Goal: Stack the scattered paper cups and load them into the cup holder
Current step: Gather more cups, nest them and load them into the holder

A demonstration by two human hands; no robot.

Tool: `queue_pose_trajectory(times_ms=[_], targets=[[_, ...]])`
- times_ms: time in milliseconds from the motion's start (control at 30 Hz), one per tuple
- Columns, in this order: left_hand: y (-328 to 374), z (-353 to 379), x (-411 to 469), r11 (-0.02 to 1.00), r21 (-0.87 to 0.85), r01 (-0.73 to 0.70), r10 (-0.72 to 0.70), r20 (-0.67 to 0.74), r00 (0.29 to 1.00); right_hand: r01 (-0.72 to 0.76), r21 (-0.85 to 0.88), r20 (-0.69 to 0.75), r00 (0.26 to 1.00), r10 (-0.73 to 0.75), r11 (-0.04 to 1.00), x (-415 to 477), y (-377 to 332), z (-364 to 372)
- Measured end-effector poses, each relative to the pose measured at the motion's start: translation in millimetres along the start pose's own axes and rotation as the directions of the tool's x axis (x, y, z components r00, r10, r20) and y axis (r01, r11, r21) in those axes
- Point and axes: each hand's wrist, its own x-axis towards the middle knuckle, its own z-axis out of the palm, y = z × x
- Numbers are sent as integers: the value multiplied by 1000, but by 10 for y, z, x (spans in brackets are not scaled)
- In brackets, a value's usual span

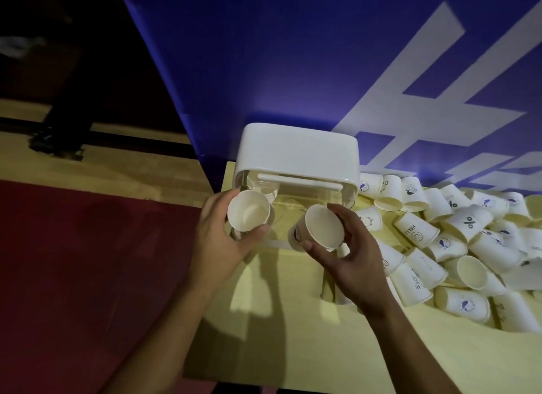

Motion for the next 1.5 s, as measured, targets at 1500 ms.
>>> queue_pose_trajectory(times_ms=[1500], targets=[[-35, 104, 231, 893, -296, 339, -328, 89, 941, 152, -180, -23, 987, -158, 972, 358, 25, 1151]])
